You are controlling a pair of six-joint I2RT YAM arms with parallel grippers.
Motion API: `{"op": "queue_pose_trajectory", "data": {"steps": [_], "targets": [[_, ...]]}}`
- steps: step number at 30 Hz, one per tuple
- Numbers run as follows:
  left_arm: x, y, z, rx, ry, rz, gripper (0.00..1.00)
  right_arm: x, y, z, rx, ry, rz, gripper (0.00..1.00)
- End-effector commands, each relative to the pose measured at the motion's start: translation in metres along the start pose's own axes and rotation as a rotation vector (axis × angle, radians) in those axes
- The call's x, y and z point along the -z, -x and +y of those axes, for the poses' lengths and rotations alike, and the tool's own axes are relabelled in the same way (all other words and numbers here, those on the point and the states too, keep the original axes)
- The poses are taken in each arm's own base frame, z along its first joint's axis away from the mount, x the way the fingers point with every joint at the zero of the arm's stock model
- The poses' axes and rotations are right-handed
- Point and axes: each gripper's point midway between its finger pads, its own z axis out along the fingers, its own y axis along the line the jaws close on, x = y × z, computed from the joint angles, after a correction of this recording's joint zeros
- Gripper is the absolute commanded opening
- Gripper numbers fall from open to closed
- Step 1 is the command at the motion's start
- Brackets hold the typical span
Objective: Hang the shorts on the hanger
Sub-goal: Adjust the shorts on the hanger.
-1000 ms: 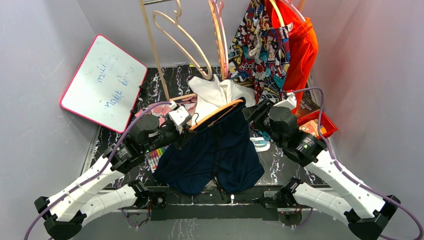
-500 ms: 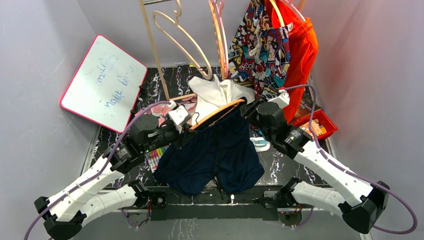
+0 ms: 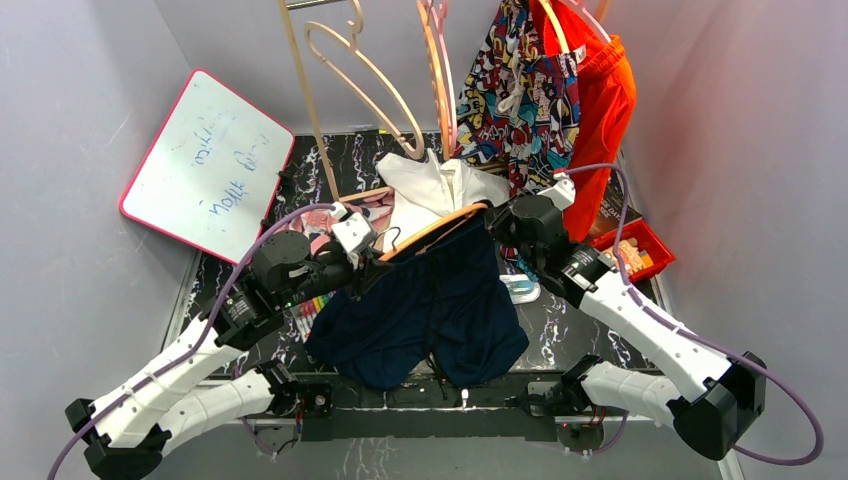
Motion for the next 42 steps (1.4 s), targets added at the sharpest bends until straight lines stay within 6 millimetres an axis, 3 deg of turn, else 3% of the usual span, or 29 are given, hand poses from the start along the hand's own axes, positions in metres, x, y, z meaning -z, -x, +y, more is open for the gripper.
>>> {"op": "queue_pose_trajectory", "data": {"steps": [1,3,8,13,18,28,31,37,42], "targets": [[0.013,0.042,-0.006,-0.020,-0.024,-0.158,0.00,-0.004,0.017,0.011,-0.016,0.036,-0.038,0.18],[0.014,0.040,-0.003,-0.032,-0.011,-0.151,0.00,-0.005,0.019,0.004,0.003,0.012,-0.042,0.01],[0.019,0.030,0.006,-0.064,0.038,-0.079,0.00,-0.009,0.023,-0.023,0.082,-0.097,-0.043,0.00],[0.021,0.017,0.002,-0.074,0.008,0.001,0.00,-0.015,0.031,-0.049,0.205,-0.225,-0.053,0.00],[0.015,-0.008,-0.011,-0.051,-0.079,0.149,0.00,-0.013,0.054,-0.049,0.277,-0.278,-0.128,0.00],[0.022,-0.027,-0.034,-0.044,-0.218,0.240,0.00,-0.010,0.090,-0.045,0.338,-0.331,-0.246,0.00],[0.024,-0.034,-0.037,-0.026,-0.237,0.266,0.00,-0.008,0.096,-0.037,0.349,-0.293,-0.272,0.00],[0.019,-0.060,-0.031,0.016,-0.200,0.391,0.00,0.002,0.111,0.001,0.404,-0.129,-0.291,0.00],[0.013,-0.059,-0.030,0.013,-0.199,0.387,0.00,0.011,0.102,0.032,0.439,0.014,-0.187,0.00]]}}
